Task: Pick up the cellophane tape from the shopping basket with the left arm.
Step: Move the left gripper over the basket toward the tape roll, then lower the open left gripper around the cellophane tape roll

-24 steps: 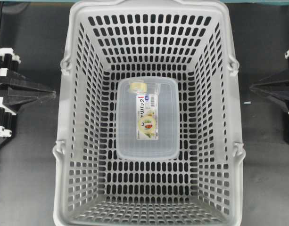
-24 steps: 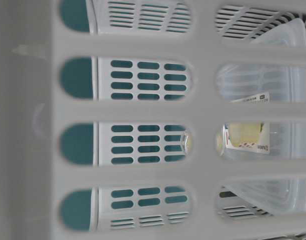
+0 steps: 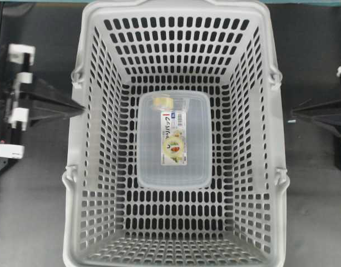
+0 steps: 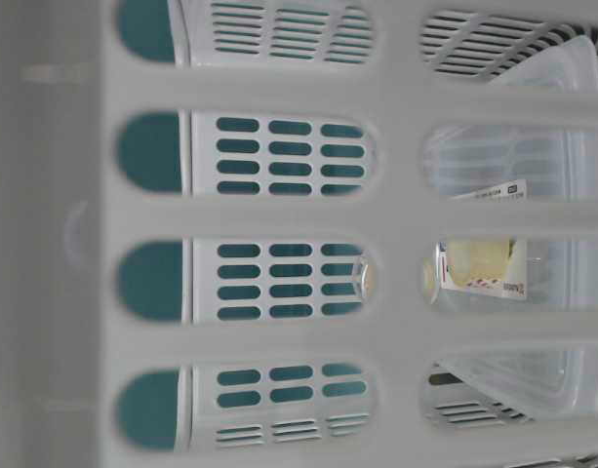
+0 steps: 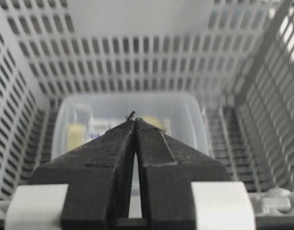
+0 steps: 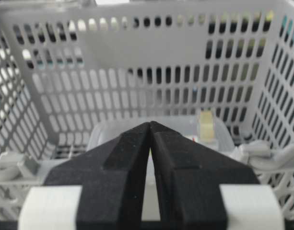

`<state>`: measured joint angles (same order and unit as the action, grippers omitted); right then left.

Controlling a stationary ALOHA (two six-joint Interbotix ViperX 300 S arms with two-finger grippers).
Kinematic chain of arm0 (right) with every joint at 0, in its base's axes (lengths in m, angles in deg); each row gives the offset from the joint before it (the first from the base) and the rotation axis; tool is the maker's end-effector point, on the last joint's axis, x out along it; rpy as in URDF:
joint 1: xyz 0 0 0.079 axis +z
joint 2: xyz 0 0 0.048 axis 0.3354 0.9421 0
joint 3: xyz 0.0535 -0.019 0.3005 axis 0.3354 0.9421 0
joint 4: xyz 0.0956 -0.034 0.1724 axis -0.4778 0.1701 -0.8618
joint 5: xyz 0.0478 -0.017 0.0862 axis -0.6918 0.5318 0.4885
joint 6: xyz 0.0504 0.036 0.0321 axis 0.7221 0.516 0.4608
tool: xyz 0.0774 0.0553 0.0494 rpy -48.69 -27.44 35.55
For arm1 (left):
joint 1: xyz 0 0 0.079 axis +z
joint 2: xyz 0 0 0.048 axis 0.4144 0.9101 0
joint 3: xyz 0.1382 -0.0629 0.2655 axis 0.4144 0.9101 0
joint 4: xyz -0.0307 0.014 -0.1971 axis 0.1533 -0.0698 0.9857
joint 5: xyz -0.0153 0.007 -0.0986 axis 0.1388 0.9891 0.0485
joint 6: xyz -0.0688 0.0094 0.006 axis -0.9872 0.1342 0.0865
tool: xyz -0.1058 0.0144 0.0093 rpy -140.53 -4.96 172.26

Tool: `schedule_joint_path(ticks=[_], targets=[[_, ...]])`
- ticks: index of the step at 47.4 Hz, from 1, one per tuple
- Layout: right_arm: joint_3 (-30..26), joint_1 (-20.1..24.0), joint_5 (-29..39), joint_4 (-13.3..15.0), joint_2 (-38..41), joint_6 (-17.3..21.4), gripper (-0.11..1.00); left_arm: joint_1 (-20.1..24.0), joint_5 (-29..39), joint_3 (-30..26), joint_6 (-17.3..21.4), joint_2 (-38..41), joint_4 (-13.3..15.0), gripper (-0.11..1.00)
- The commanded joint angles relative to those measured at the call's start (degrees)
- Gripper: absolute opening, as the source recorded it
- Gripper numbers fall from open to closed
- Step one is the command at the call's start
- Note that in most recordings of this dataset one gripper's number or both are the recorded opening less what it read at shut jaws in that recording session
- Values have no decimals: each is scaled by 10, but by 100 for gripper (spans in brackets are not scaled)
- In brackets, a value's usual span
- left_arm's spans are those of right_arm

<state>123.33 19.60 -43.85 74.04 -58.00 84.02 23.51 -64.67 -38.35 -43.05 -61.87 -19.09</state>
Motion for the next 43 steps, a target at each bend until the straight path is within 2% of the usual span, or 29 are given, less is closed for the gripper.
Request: schedule_joint_path(ticks=[1, 16, 20, 24, 31, 35, 37, 39, 43], targets=[[-20, 2, 16, -1, -4, 1, -1, -4, 53, -69, 2, 48, -2, 0], [-24, 1, 52, -2, -11, 1, 0, -16, 216, -221, 2, 200, -2, 0], [-24, 2, 51, -2, -14, 1, 7, -17, 247, -257, 0, 240, -3, 0], [-25, 1, 53, -2, -18, 1, 23, -17, 268, -287, 3, 271, -3, 0], [-25, 1, 58, -1, -19, 2, 65, -16, 287, -321, 7, 317, -3, 0], [-25, 1, 58, -1, -19, 2, 79, -16, 287, -333, 6, 338, -3, 1], [-25, 1, 56, -2, -20, 2, 81, -16, 287, -337, 5, 346, -3, 5], [-25, 1, 54, -1, -20, 2, 80, -16, 288, -344, 4, 356, -3, 13], [-25, 1, 49, -2, -25, 2, 79, -17, 292, -356, 2, 378, -2, 38]])
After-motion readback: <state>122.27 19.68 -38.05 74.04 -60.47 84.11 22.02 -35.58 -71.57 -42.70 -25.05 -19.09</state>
